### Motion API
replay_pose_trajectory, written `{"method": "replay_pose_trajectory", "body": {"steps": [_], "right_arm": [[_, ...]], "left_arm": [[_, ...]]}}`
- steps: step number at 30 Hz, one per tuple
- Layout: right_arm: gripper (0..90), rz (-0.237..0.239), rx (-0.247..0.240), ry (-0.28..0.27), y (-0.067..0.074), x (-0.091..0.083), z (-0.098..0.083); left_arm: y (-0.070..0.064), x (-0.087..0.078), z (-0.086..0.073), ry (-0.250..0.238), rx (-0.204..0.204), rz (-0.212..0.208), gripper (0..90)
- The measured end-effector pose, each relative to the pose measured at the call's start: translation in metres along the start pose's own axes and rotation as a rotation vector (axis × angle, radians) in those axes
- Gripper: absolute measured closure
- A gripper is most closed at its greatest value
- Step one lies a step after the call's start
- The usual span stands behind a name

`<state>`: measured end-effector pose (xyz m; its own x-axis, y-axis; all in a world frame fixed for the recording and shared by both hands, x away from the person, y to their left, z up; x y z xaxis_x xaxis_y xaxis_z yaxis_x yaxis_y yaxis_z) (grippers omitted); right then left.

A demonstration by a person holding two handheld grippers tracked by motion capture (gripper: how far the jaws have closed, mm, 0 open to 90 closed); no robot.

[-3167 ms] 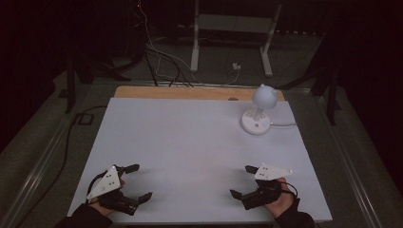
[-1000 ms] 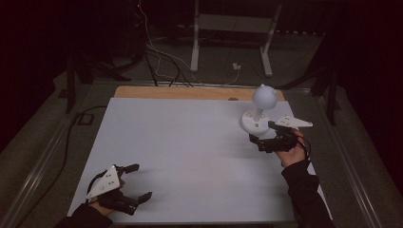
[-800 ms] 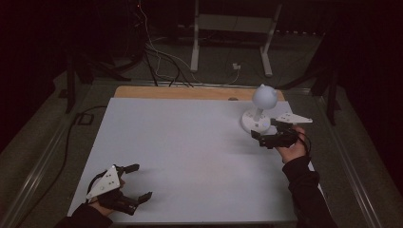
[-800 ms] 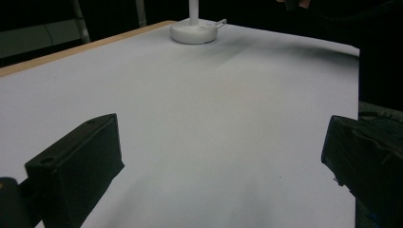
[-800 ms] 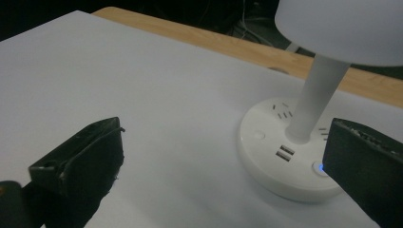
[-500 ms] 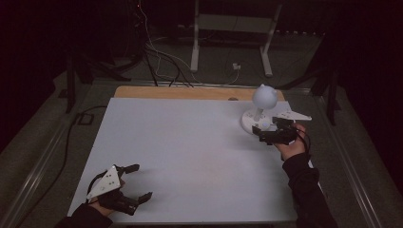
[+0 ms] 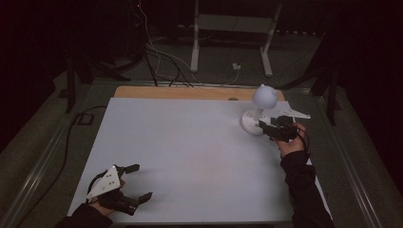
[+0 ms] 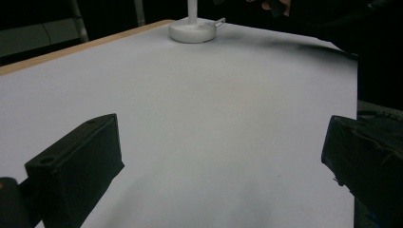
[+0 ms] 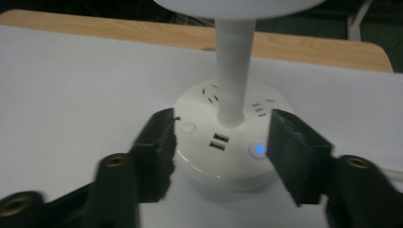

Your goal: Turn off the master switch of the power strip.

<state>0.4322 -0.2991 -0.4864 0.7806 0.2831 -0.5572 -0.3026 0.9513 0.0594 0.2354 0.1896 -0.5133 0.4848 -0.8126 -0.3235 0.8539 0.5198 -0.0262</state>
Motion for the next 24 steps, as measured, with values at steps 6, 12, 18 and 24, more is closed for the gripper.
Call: {"method": "replay_pose_trajectory", "body": {"steps": [6, 12, 18, 24], "right_arm": [[60.7, -0.029, 0.019, 0.017, -0.004, 0.006, -0.001], [73.9, -0.057, 0.034, 0.027, -0.007, 0.011, -0.002], [86.7, -0.083, 0.062, 0.038, -0.012, 0.017, -0.002], [90.0, -0.118, 0.061, 0.061, -0.016, 0.026, -0.005]], "left_arm": [[0.000, 0.000, 0.000, 0.000, -0.002, 0.000, 0.3], [0.000, 0.000, 0.000, 0.000, -0.002, 0.001, 0.3], [0.000, 0.000, 0.000, 0.000, -0.002, 0.000, 0.3], [0.000, 0.000, 0.000, 0.001, -0.004, 0.000, 0.3]]}}
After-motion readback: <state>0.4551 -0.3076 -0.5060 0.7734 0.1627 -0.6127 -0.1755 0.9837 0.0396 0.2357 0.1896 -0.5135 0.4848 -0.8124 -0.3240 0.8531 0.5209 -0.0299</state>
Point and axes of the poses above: each handheld gripper's, and its own axes: x roughly forward along the jaws, z roughly out of its top, y roughly to its left, the point moved 4 cm from there along x, roughly forward along the jaws, and after that the axes turned 1 degree about -z, right-handed, at the moved point
